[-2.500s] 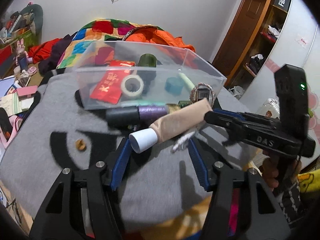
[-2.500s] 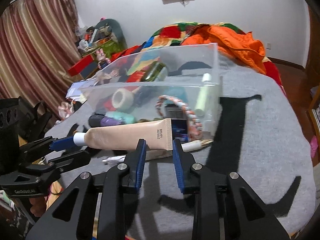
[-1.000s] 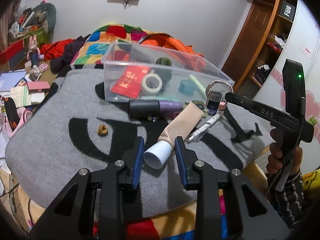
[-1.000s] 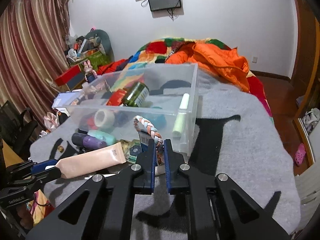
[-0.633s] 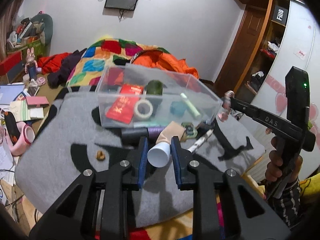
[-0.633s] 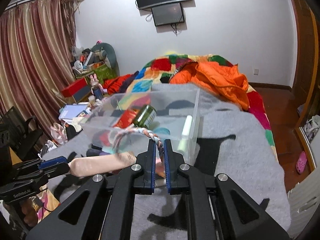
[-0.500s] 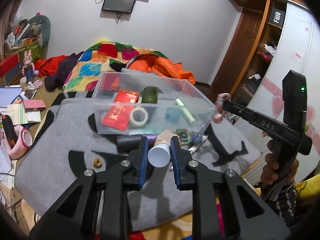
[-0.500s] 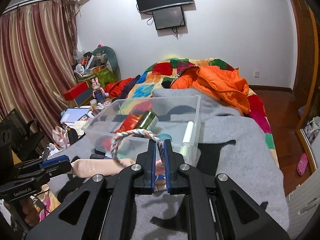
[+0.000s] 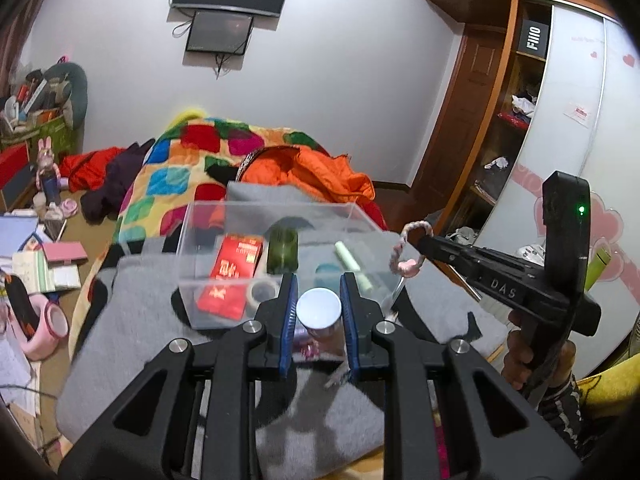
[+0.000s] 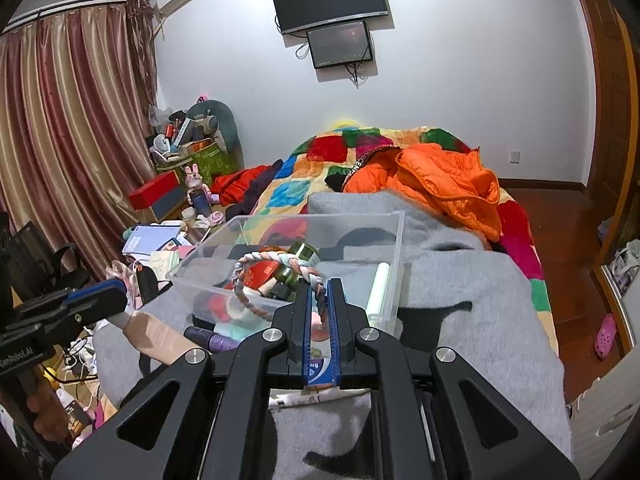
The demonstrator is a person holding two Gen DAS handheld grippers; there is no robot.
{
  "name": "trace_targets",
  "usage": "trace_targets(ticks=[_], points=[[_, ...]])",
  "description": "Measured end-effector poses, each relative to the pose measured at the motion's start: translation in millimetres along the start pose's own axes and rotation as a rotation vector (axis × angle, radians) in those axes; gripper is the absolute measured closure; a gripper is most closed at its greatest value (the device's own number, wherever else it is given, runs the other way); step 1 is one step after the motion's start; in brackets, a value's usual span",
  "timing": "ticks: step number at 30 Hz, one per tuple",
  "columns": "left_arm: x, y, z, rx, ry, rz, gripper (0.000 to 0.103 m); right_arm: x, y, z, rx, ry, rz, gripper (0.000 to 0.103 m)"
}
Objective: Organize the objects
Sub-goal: 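Carry the lotion tube and bracelet over the clear box and open both grippers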
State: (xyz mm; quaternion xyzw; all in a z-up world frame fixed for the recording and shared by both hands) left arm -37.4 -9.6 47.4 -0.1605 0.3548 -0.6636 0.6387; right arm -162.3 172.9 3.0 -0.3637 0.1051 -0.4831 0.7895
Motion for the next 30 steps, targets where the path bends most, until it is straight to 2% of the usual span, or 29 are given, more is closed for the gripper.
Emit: trace_targets(ticks=[19,22,28,30], points=[[-0.1,-92.7,10.4,-0.097,-0.006,-0.051,0.082,-6.9,-47.1,-2.3,-0.059,0.017,-0.007,0.096],[-0.3,-106.1,1.4,-0.105,-0.031,-0.047,0.082,-11.4,-51.9,-12.6,-0.047,0.021,-0.019,0.096],[3.4,-115.4,-28.3,-0.104,-0.025,-0.024,0.082,-14.8,-49.9,-41.3,0.020,0.024,-0.038,0.096],[7.8,-112.5,-44.7,-0.076,-0.005,-0.008,0.082,-17.0,-47.5,-51.7,0.045,0.029,-0.038,0.096]])
Point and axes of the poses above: each gripper's, at about its wrist camera, not at the fingertips, and z roughly against the way its jaws point, x to its left, y to its underside, the point moved 2 cm from there along -z, roughly the way its jaws point, and after that the axes turned 14 degrees about x, right-handed, at the moved point
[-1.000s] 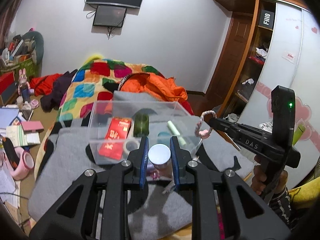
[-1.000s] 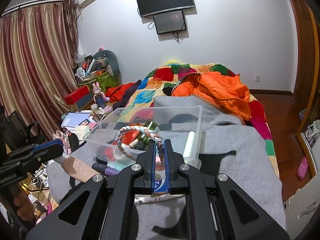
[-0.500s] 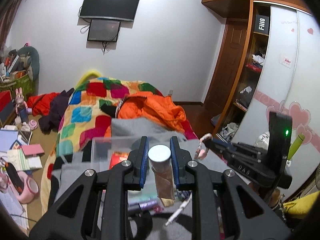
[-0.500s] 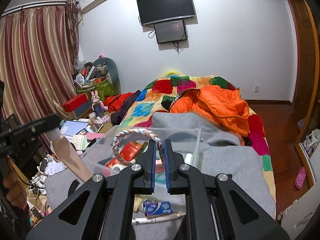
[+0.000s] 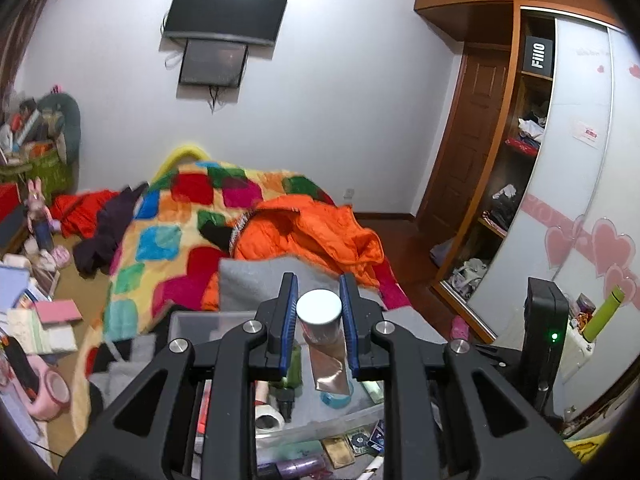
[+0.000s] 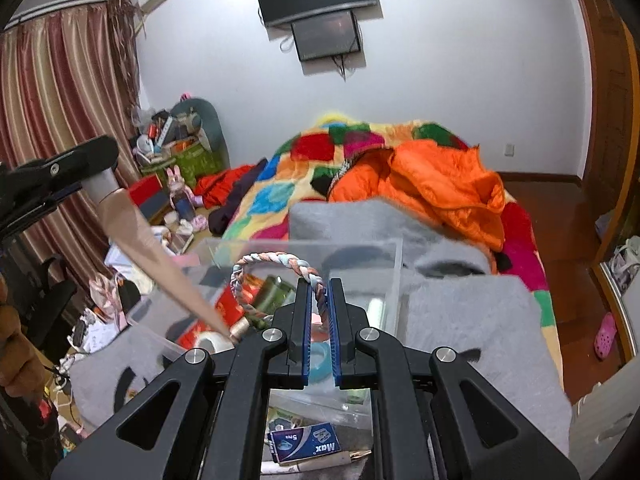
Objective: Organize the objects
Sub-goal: 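Carry the lotion tube and bracelet over the clear box and open both grippers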
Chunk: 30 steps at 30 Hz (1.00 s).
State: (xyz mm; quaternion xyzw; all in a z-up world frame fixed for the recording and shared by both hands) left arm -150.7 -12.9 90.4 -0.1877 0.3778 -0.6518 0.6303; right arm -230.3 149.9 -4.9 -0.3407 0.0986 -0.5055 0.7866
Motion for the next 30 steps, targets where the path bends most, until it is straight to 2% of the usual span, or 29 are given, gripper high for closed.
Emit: trace_targets(ticks=[8,13,17,20,24,28,30], points=[[23.9,18.3,-50.4,0.149,0.050,0.075,0.082,2.2,7.7,-30.3,0.088,-0.003,0.020,0.096],[46.4,24.9,-62.9,0.188,0.026,0.132,0.082,8.5,12.4,-44.0,0.129,0.013,0.040,0.096],[58.8,31.2,-68.2,0.213,-0.063,0.133,0.081,12.5,14.3,-47.3,0.134,0.048,0.061,0.095],[61.0,38.7,-74.2,0.246,-0.080,0.125,0.081,14.4,14.4,-47.8,0.137,0.055,0.071,0.090],[59.0,48.4,-77.7,0.265,-0.098,0.109,0.070,17.0,16.6,-44.7,0.131,0.066,0.079,0.078],[49.6,53.8,-70.4,0.258,-0.117,0.070,0.061,16.6,16.8,-37.8,0.120,0.067,0.081,0.077],[45.9,53.1,-65.9,0.244,-0.125,0.053,0.051,16.4,17.3,-32.1,0.110,0.063,0.080,0.073]])
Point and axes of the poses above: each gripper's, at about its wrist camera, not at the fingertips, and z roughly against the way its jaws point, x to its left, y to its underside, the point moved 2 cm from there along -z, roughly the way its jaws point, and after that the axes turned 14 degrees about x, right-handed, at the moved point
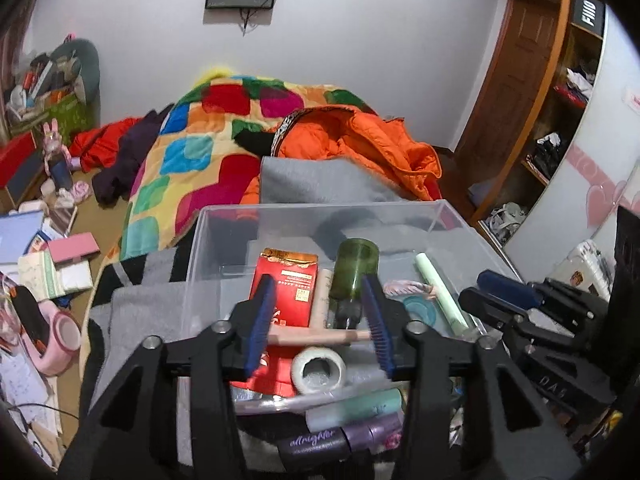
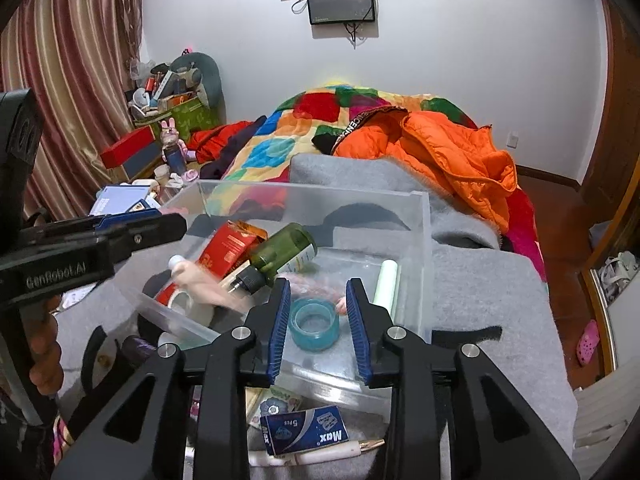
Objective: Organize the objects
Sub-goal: 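Carry the lotion tube and bracelet over the clear box and open both grippers, then grasp the black-and-purple spray bottle with the left gripper while the right grasps the blue Max box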
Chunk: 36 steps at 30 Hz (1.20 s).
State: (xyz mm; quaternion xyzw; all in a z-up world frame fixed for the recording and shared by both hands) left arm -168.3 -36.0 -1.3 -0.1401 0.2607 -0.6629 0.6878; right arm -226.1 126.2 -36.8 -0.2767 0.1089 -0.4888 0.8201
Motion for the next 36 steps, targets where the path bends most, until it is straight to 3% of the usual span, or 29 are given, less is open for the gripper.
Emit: trace_targets(ticks=[3,8,11,14,21,30,36], points=[[-4.7,3.8,12.5,-0.029,0.000,-0.017,0.041,-0.1,2.1,11.2,-0.026,0.001,0.000,0.061],[-11.7,14.9,28.7,-0.048,-0.013,-0.036,0.026,-0.1,8.5,29.6,-0.057,0.006,0.011,0.057],[-15.5,23.7,34.6,-0.054,-0.024,-0.044,0.018,0.2,14.7,38.1,-0.066,0.002,0.014,0.046],[-17.5,32.9,37.3,-0.049,-0.040,-0.050,0.010,0.7,21.5,45.3,-0.075,-0.002,0.021,0.045],[-12.7,53.1,30.5,0.005,-0.021,-0.026,0.007,-0.2,39.7,48.1,-0.056,-0.001,0.016,0.034],[-8.9,84.0,-5.1,0.140,-0.007,-0.002,0.007,-9.4,59.4,23.3,0.037,-0.028,-0.018,0.033],[-7.0,88.5,-20.4,0.177,0.009,0.017,0.007,-7.5,69.2,4.3,0.095,-0.064,-0.029,0.034]])
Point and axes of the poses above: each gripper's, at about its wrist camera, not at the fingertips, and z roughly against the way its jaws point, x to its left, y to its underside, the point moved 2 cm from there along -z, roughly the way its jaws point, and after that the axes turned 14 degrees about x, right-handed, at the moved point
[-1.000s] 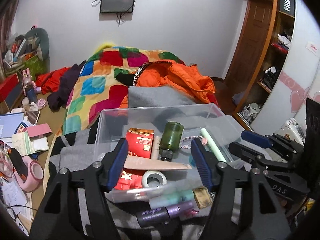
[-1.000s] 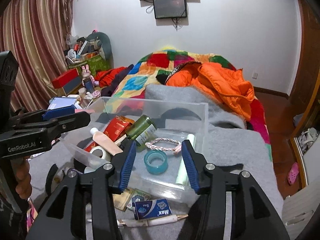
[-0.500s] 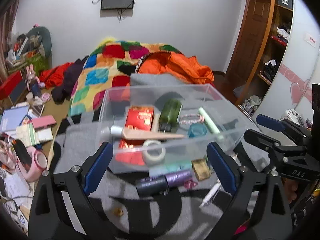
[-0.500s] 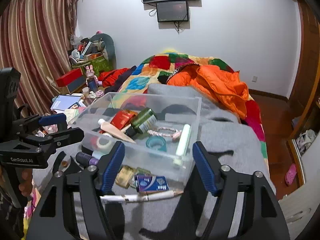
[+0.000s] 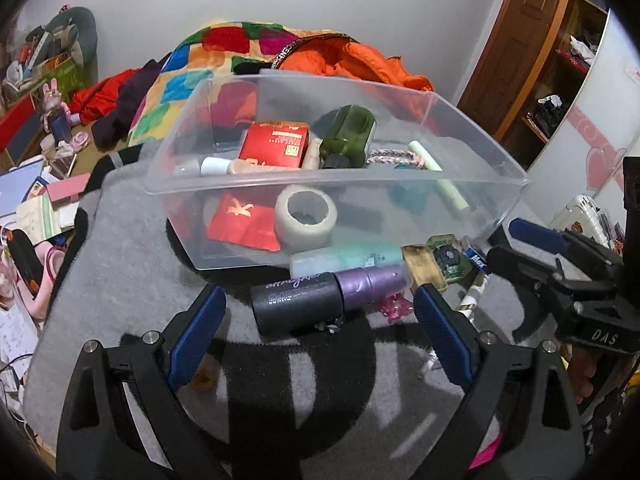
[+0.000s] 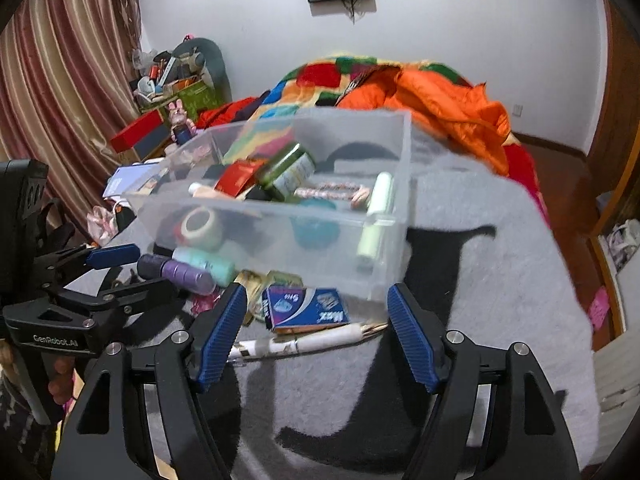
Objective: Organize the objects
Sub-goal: 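Grasp the black-and-purple spray bottle with the left gripper while the right grasps the blue Max box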
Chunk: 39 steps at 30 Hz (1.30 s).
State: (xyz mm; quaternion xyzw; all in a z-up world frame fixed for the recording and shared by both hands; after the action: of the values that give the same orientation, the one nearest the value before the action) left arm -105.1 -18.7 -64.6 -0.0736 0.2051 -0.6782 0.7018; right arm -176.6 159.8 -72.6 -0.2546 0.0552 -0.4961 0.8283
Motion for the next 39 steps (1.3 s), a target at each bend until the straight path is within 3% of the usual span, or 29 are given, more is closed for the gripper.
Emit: trace_targets(ticks=[7,13,18,22,24,39], points=[[5.9,-4.5,-10.8,0.028,0.062,0.036,0.007,-1.2,-2.3,-18.2,0.045,-0.026,-0.012,0.035],[-3.7,-12.6,-17.1,0.053,0.046,0.027,0.007,-0.7,-3.5,-27.3,0.064,-0.037,0.000,0.042],[-13.3,-14.7,-24.9,0.059,-0.003,0.005,0.007,0.4,-3.5,-26.6,0.065,-0.083,0.014,0.058],[-16.6,-12.2,-26.3,0.042,-0.031,-0.012,0.007,2.4,-1.5,-25.2,0.057,-0.074,0.023,0.058],[-15.9,-11.1,-24.4,0.031,-0.027,-0.008,0.012,3.3,0.2,-23.5,0.053,-0.068,0.024,0.058],[-16.2,0.4,14.6,-0.055,0.001,-0.005,0.012,9.6,-2.7,14.8,-0.045,-0.060,0.043,0.058]])
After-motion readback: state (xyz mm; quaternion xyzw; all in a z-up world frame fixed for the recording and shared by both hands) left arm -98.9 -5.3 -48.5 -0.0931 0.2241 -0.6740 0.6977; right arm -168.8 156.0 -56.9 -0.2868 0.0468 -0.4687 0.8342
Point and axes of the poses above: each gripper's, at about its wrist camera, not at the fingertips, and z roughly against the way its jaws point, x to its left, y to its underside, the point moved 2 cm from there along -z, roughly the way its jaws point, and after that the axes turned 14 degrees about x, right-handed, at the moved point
